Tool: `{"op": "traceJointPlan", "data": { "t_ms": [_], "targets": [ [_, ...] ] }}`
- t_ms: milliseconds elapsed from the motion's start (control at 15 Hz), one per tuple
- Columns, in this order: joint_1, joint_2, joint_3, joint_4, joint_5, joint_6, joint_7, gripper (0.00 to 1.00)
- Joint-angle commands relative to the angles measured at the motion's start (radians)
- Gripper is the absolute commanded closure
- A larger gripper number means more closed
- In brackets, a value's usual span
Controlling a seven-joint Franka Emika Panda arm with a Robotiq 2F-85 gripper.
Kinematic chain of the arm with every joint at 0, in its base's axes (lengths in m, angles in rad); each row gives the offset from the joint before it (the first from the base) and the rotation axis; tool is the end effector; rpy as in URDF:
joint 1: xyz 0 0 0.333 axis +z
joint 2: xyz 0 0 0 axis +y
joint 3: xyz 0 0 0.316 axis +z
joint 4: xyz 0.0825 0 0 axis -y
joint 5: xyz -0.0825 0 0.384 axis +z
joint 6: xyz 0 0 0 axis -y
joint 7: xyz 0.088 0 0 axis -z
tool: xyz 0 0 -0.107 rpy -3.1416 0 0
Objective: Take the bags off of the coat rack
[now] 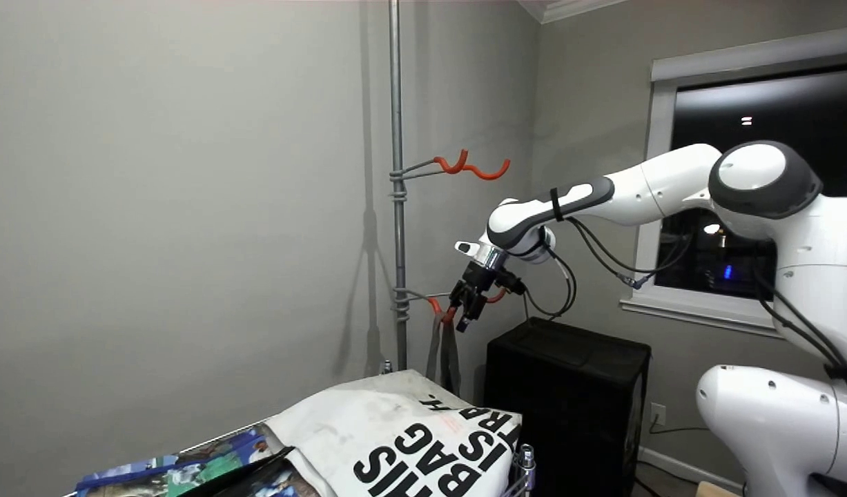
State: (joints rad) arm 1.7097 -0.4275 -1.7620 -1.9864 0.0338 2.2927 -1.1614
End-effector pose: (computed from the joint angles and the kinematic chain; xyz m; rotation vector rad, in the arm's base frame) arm 0.5904 -0.0860 0.4338 -2.4717 -1.3891 -0.6235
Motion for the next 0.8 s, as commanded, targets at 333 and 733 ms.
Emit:
{"op": "traceJointPlan", "data": {
  "t_ms": [333,733],
  "targets": [
    [0.179,-0.294,-0.081,0.137,-0.23,-0.02,0.104,0.03],
    [0.198,-0.378,-0.065,0.188,-0.264,-0.04,0.109,0.5]
  ]
}}
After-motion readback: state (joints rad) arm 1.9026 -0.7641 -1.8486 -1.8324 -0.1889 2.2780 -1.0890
